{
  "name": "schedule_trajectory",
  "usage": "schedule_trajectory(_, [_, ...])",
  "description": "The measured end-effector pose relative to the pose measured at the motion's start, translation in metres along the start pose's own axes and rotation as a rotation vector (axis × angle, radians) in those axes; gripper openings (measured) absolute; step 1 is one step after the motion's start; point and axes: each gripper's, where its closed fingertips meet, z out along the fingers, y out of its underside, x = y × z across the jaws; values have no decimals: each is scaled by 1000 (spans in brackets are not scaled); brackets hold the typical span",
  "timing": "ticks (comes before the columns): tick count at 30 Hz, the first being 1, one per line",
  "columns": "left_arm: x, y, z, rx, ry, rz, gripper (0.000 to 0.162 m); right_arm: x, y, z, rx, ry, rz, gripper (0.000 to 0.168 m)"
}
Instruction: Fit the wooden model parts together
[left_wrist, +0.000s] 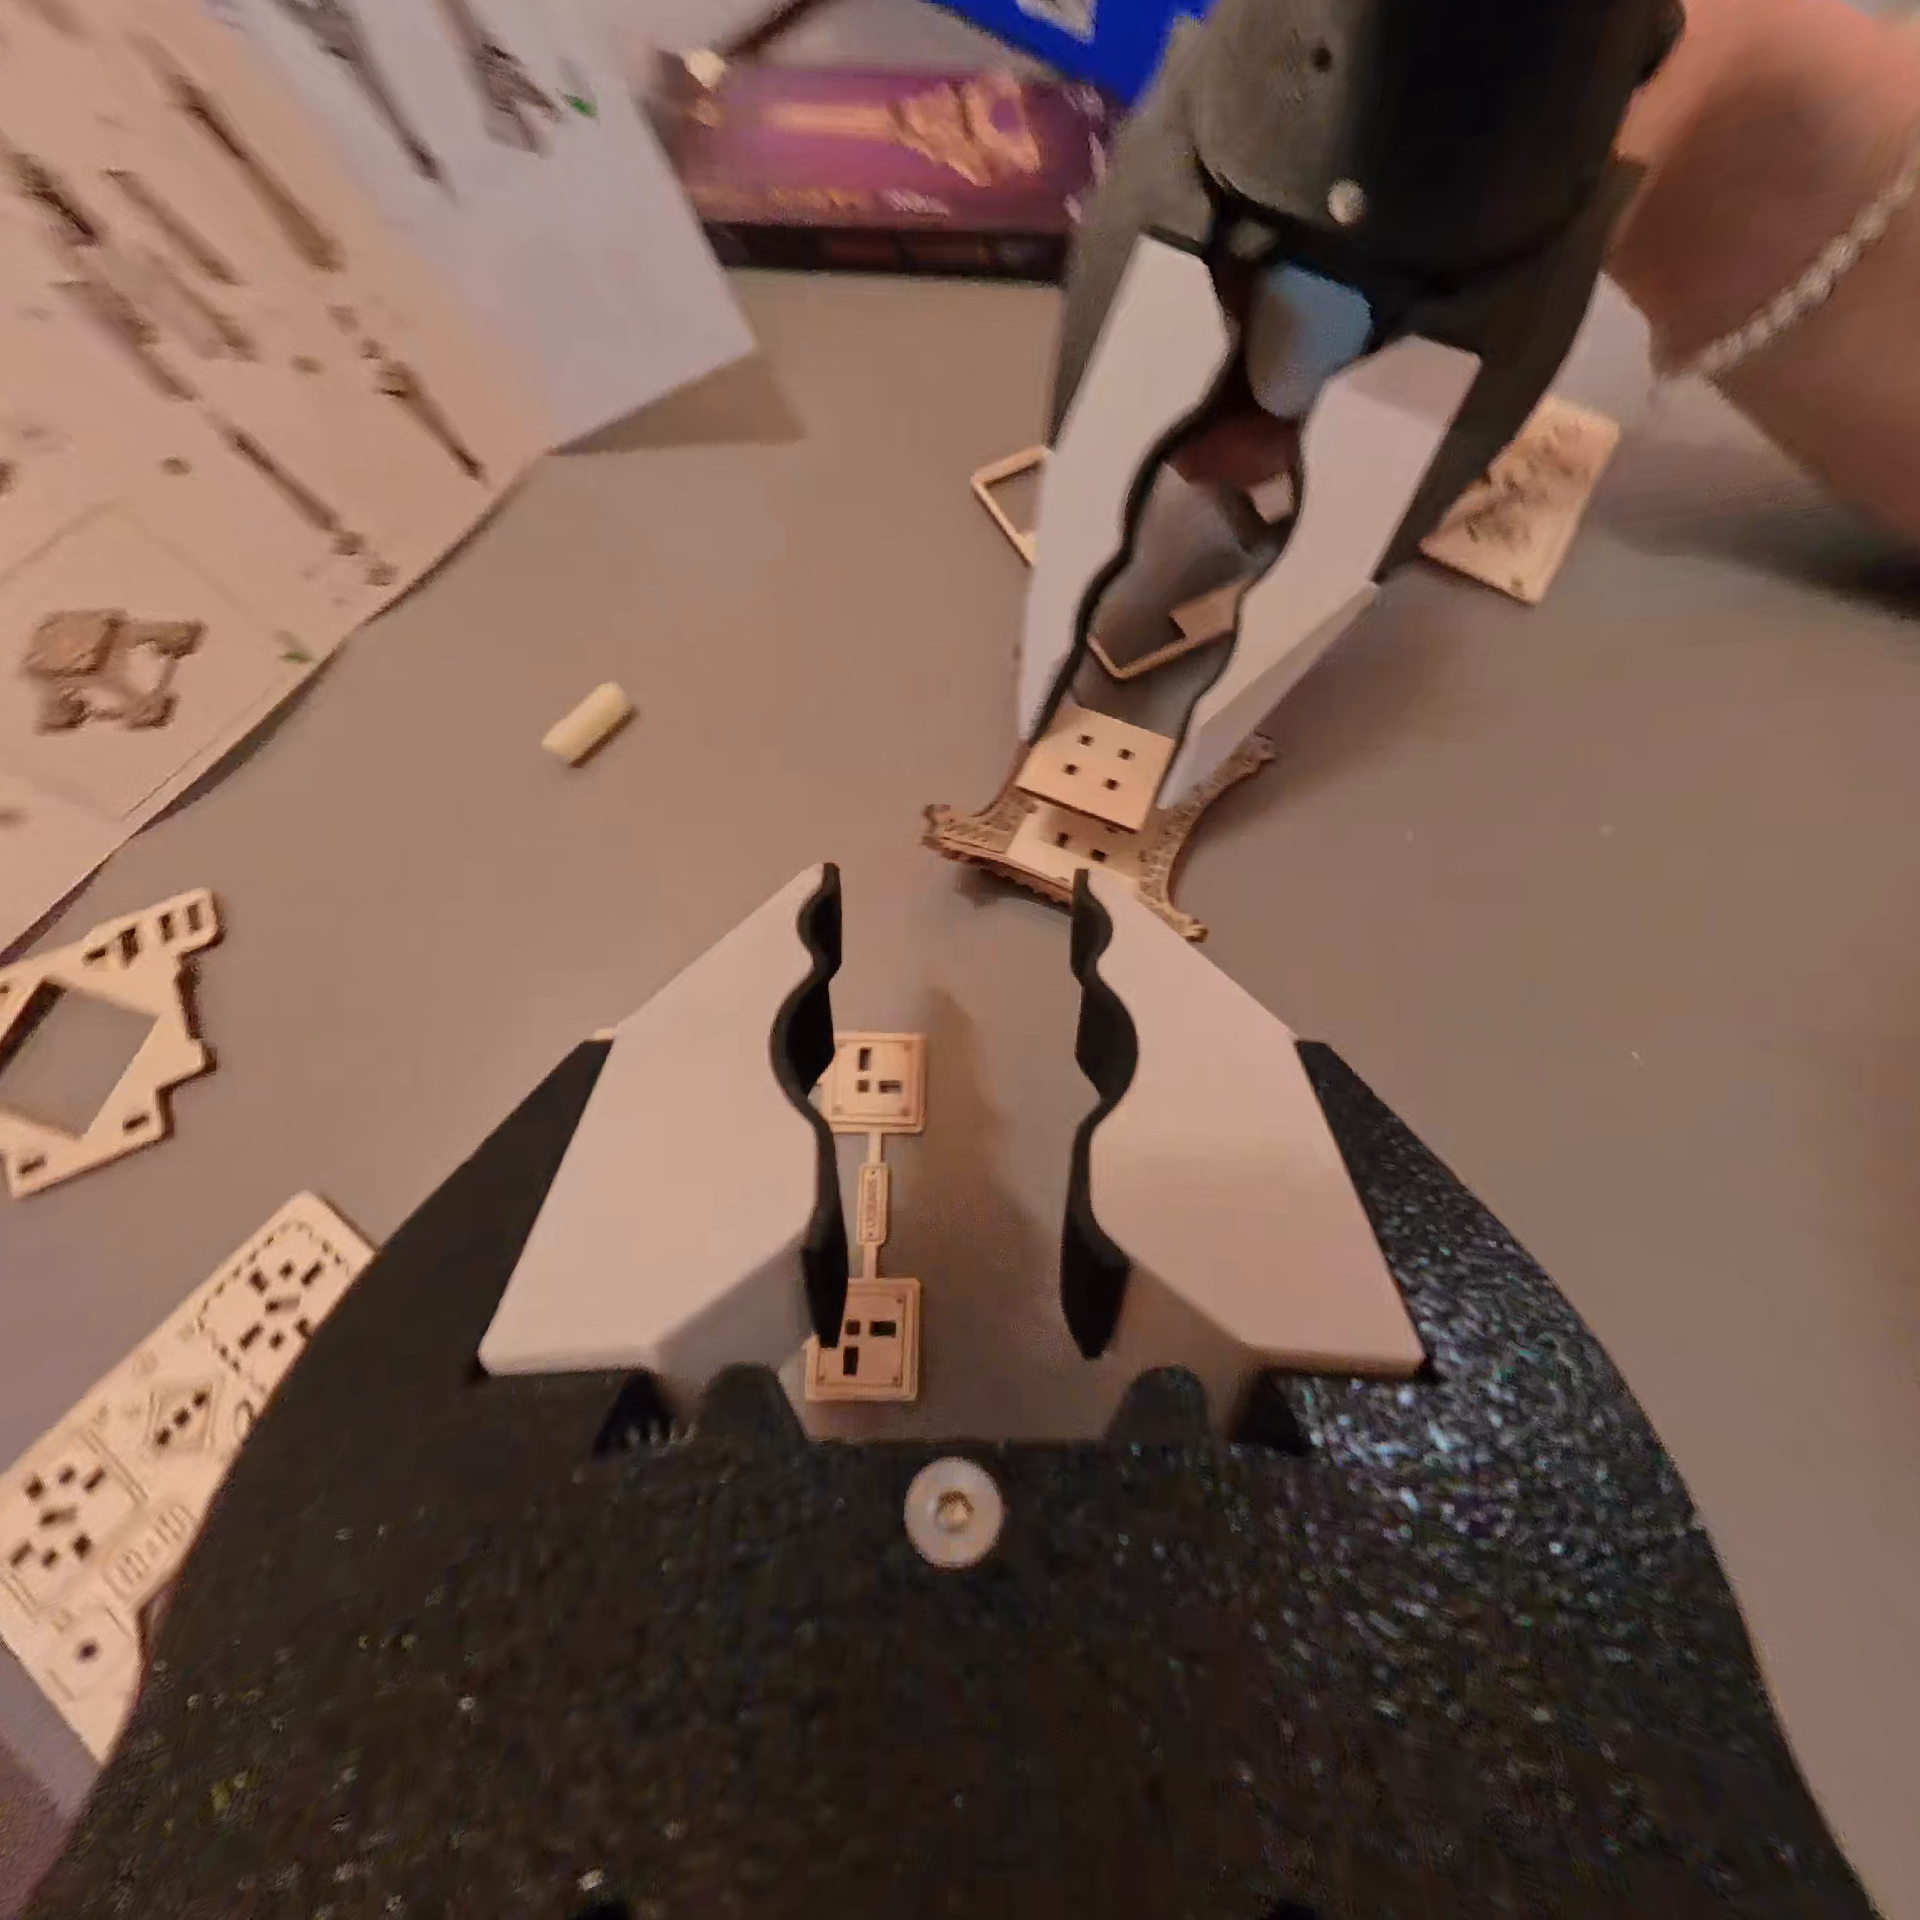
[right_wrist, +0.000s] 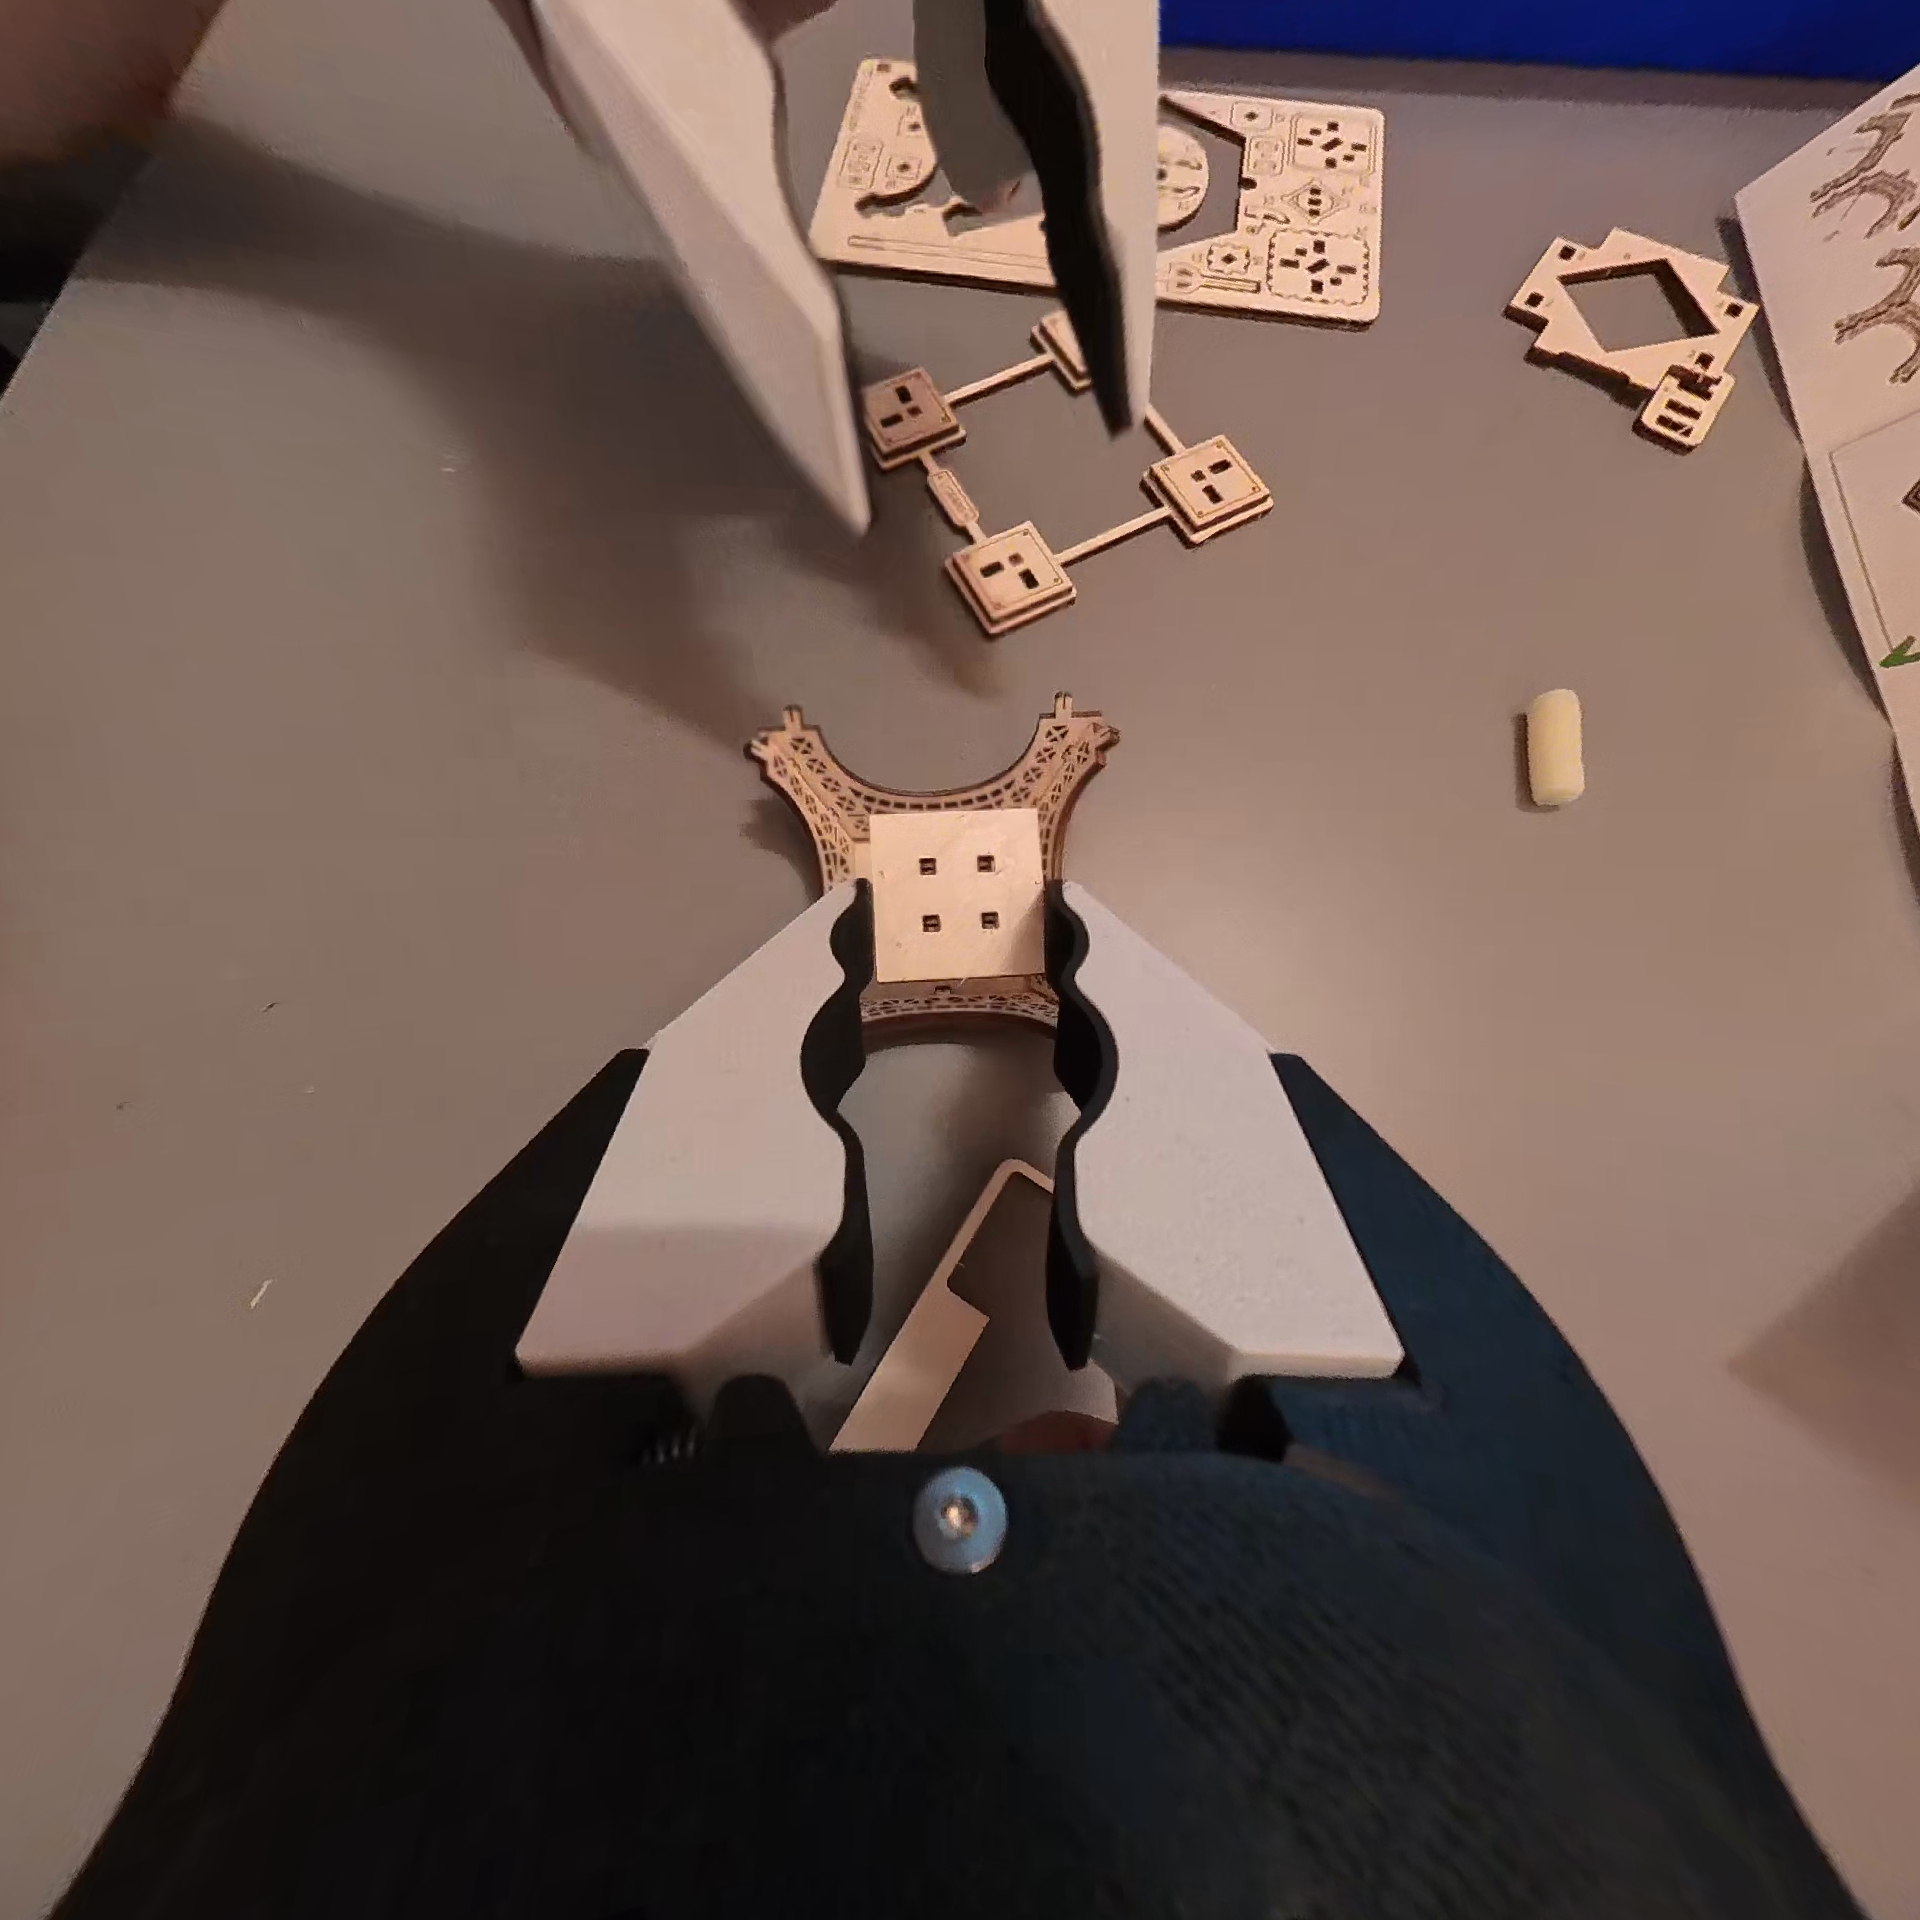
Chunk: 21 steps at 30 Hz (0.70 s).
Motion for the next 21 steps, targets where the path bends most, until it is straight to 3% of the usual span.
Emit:
schedule_trajectory(4, [-21, 14, -9, 140, -62, -157, 41, -3, -4, 1, 56, -40, 43, 30])
schedule_trajectory(8, [-26, 29, -7, 158, -49, -214, 41, -4, 2, 5, 32, -41, 40, 30])
schedule_trajectory(18, [-36, 23, -12, 217, -40, -341, 41, -4, -6, -4, 139, -47, 81, 30])
schedule_trajectory(21, [-38, 27, -13, 204, -50, -366, 41, -5, -2, 1, 96, -45, 69, 30])
